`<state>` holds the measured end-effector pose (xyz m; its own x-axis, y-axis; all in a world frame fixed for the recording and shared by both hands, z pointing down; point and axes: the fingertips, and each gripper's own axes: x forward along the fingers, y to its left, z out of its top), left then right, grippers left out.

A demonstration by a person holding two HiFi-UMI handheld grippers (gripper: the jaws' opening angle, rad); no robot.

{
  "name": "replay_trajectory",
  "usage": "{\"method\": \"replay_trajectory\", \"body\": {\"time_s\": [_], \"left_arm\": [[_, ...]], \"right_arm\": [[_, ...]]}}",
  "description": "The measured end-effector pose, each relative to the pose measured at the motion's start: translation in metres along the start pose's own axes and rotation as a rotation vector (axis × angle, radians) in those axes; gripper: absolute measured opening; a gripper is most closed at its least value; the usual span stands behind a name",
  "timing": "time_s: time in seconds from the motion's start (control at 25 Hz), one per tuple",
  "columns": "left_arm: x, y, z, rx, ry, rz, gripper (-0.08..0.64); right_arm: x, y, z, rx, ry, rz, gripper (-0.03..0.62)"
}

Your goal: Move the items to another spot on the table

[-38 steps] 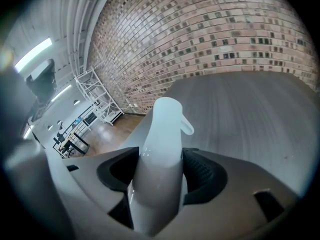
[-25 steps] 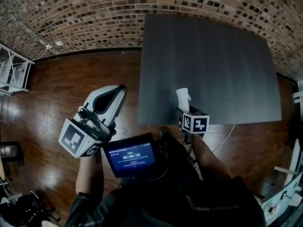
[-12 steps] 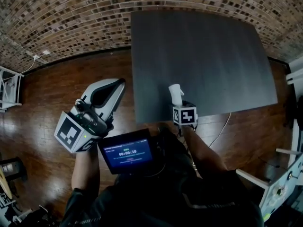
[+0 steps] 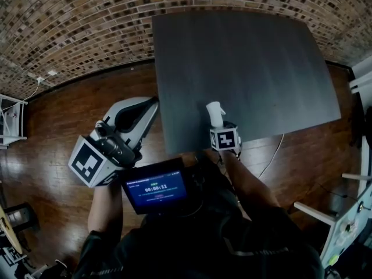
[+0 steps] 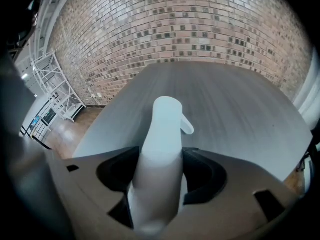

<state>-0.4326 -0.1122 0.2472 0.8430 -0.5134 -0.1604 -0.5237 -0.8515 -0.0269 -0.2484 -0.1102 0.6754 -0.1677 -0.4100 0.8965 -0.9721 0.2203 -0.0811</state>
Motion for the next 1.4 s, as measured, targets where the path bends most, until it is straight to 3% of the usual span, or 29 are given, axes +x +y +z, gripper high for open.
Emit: {"method": "replay_trajectory", "body": {"time_s": [0.6,0.72,0.96,1.0,1.16,1.28,1.4], "left_arm": [[0.007,-0.004,-0.002,-0.002,0.001,0.009,-0.006],[0.006,-0.007,0.004,0.003,-0.006,0.012,-0.006],[0.000,-0.016,0.029,0.036,-0.043,-0.003,-0.006],[0.000,-0.018,0.032,0.034,-0.046,-0.012,-0.006],[0.000,-0.029,0.044,0.041,-0.088,-0.051,-0.006],[-0.004,-0.042,0.050,0.016,-0.115,-0.097,-0.006],[-0.008,-0.056,0.051,-0.025,-0.125,-0.143,-0.006]], "right_arm": [[0.002,-0.008,0.012,-0.052,-0.037,0.015,0.293],[0.000,-0.012,0.004,-0.050,-0.041,0.035,0.350],[-0.052,-0.021,0.021,-0.006,-0.201,0.041,0.350],[-0.067,-0.022,0.026,0.012,-0.247,0.049,0.338],[-0.135,-0.020,0.042,0.038,-0.439,0.086,0.127],[-0.185,-0.015,0.048,0.038,-0.564,0.098,0.006],[-0.228,-0.011,0.048,0.061,-0.649,0.120,0.006]]}}
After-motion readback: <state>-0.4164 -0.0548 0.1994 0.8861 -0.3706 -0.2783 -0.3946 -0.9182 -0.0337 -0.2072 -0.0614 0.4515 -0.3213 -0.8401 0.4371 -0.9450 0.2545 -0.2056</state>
